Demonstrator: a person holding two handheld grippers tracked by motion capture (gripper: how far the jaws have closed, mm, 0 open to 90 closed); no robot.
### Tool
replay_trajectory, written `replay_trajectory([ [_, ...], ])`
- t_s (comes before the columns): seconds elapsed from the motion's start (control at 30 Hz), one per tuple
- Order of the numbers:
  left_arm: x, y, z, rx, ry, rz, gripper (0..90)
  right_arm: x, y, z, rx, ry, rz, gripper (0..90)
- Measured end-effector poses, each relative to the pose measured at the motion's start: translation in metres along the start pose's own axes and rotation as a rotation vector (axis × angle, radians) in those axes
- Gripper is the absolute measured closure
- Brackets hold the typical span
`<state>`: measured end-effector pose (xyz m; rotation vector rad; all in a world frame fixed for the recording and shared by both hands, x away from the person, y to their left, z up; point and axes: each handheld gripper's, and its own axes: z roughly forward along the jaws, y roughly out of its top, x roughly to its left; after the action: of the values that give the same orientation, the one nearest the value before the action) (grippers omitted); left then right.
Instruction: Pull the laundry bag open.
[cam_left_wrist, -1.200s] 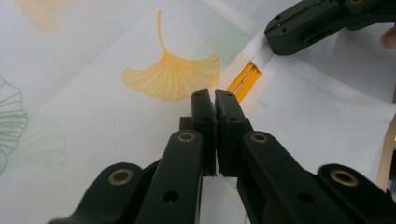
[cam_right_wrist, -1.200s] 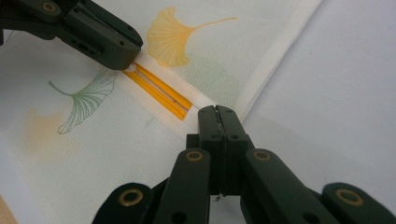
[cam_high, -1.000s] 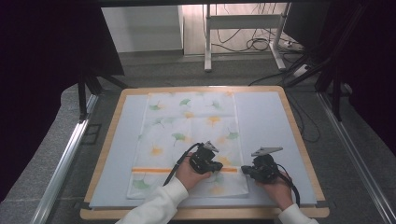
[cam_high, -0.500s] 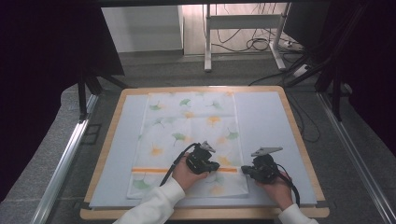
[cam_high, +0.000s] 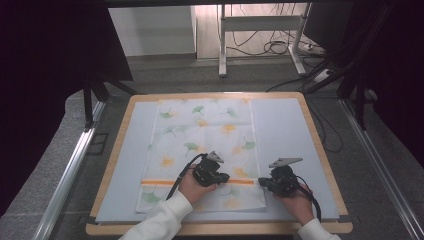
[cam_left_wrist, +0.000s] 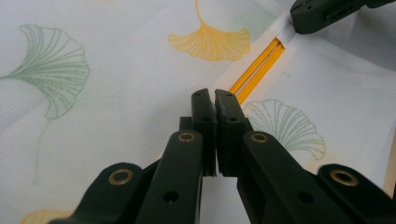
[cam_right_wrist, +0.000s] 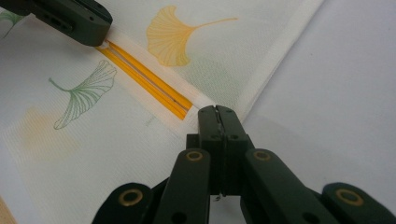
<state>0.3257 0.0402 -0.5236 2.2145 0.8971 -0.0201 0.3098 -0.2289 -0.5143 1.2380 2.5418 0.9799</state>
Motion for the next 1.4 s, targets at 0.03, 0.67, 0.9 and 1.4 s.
replay_trajectory([
  [0.03,0.001,-0.001,-0.001,0.000,0.002,0.002,89.0,0.000,0.000,0.000,0.000,0.000,-0.001,89.6],
  [0.67,0.008,-0.011,-0.013,0.004,0.021,0.000,89.0,0.000,-0.001,0.000,-0.004,0.005,-0.001,89.6],
  [0.9,0.014,-0.018,-0.020,0.002,0.031,-0.010,89.0,-0.001,0.000,0.000,-0.002,0.005,0.000,89.7],
  [1.4,0.025,-0.034,-0.038,-0.012,0.050,-0.038,89.0,0.000,0.000,0.000,-0.002,0.005,-0.002,89.6],
])
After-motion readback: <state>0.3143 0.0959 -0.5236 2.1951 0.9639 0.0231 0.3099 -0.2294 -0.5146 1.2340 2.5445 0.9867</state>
